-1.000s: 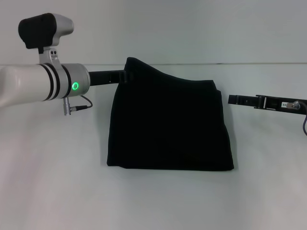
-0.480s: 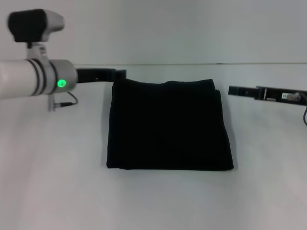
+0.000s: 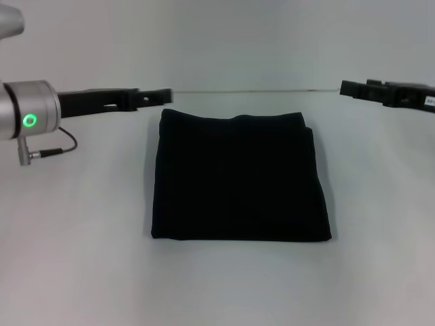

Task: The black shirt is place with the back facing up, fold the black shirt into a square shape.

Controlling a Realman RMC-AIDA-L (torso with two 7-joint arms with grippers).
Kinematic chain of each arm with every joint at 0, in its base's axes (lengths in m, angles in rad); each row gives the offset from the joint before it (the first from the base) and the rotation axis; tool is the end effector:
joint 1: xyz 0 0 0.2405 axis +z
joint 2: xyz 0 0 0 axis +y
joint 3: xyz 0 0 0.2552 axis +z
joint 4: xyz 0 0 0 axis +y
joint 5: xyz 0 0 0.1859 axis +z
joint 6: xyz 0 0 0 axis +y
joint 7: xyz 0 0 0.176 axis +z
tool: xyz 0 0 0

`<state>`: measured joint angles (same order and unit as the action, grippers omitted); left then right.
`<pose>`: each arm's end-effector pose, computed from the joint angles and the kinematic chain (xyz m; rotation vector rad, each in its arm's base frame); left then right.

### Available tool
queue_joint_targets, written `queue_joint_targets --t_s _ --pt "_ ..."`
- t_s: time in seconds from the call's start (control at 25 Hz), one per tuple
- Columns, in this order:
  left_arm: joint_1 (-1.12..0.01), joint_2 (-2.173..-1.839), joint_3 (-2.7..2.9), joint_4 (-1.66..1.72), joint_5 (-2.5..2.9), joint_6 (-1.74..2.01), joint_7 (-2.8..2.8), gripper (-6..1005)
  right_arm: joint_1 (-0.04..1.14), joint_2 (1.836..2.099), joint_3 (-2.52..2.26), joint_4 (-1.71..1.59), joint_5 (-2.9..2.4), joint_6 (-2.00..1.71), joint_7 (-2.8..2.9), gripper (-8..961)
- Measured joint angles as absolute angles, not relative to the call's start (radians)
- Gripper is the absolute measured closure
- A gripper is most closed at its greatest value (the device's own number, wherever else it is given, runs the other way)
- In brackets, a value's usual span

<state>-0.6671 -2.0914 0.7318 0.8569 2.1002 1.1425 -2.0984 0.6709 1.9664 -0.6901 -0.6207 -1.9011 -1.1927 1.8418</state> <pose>-0.2139 0.4208 0.0109 -2.2461 -1.1580 -0.6091 0.2336 0.4213 0.0338 -2.2729 1.0687 0.7220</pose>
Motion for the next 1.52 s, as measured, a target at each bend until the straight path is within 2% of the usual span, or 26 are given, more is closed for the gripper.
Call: queue_joint_targets --t_s 0.12,0.28,0.4,0.68,0.8,1.52 --pt "-0.660 -2.091 0.697 0.818 1.967 1.386 -1.924 199 0.669 1.959 -0.688 -0.632 -1.882 -1.289 1.733 102" --pt "-0.678 -2.093 0.707 0.736 1.914 1.468 -1.759 129 0.670 1.960 -0.705 -0.635 -1.898 -1.323 1.613 103" --pt "-0.697 -2.102 0.728 0.657 1.915 1.419 -1.643 76 0.681 1.975 -0.726 -0.635 -1.944 -1.314 1.541 103" --pt "-0.687 -2.123 0.848 0.626 1.934 1.274 -1.552 78 0.708 2.033 -0.784 -0.640 -2.069 -1.200 1.506 103" --pt "-0.684 -2.124 0.849 0.628 1.956 1.276 -1.548 79 0.715 2.047 -0.797 -0.644 -2.102 -1.169 1.517 103" --pt "-0.687 -2.118 0.841 0.630 1.969 1.282 -1.566 76 0.725 2.055 -0.797 -0.646 -2.097 -1.170 1.521 102"
